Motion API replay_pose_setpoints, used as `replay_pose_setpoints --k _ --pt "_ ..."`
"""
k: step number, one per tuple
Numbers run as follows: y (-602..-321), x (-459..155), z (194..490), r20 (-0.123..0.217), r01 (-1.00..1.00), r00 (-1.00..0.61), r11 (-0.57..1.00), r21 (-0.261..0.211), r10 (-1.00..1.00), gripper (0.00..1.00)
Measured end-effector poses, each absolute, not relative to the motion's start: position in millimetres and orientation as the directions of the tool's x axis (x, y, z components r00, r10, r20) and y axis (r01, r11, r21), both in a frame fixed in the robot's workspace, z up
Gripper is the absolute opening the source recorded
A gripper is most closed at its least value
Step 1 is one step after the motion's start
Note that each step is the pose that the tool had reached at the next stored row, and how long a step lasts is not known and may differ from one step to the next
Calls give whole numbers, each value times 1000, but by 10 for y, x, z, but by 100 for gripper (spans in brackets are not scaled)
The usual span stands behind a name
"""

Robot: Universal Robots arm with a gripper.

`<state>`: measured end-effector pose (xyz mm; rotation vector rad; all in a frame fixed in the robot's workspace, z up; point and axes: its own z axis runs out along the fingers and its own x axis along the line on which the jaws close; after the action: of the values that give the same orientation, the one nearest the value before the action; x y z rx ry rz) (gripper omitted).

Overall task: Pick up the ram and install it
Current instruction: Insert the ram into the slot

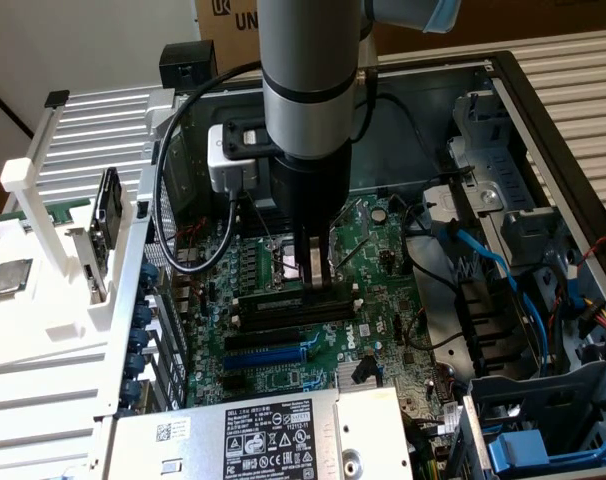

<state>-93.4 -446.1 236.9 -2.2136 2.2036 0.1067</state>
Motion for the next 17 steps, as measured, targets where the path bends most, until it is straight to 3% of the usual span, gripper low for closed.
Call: replay_pose_setpoints --k 17 --pt "-4470 -926 2352 -60 -999 3 -5 39 -998 13"
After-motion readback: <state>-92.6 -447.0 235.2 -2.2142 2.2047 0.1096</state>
